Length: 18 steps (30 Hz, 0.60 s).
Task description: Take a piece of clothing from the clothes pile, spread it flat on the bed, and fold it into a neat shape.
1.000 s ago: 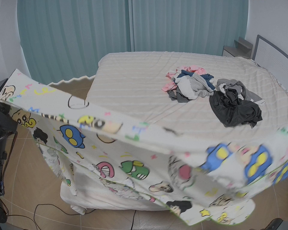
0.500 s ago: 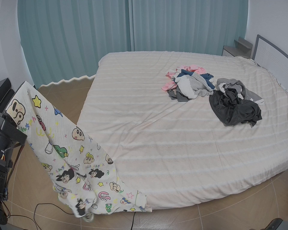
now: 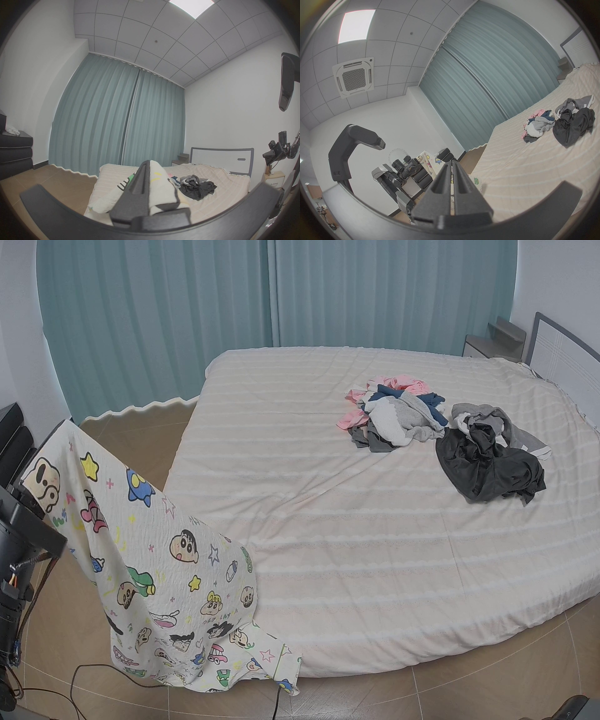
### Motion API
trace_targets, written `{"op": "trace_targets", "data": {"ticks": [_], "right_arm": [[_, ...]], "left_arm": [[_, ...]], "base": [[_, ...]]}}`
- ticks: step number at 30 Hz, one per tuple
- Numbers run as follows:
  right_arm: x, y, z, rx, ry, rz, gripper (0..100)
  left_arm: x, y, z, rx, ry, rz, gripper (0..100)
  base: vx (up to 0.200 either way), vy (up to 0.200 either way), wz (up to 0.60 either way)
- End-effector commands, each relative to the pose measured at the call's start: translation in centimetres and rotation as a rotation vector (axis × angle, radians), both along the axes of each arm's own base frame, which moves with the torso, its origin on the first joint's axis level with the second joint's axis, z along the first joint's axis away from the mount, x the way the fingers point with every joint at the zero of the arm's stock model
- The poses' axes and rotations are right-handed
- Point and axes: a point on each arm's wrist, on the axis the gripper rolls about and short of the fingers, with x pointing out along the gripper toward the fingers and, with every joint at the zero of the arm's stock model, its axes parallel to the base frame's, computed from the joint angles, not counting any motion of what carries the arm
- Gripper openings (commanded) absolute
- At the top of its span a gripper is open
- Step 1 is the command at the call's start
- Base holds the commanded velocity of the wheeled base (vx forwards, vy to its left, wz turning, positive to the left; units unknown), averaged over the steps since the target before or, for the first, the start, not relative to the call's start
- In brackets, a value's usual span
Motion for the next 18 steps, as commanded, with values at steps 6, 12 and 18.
{"op": "trace_targets", "data": {"ticks": [6, 12, 18], "right_arm": [[0.2, 0.1, -0.1, -0.004, 0.011, 0.002, 0], [0.5, 0.2, -1.0, -0.024, 0.047, 0.038, 0], [2.6, 0.8, -1.7, -0.054, 0.142, 0.056, 0]], "left_arm": [[0.3, -0.5, -0.1, 0.004, 0.013, -0.020, 0], [1.3, -1.7, 0.6, 0.005, 0.014, -0.050, 0], [2.4, -3.9, 4.6, -0.001, 0.009, -0.110, 0]], "base": [[0.000, 0.000, 0.00], [0.000, 0.000, 0.00], [0.000, 0.000, 0.00]]}}
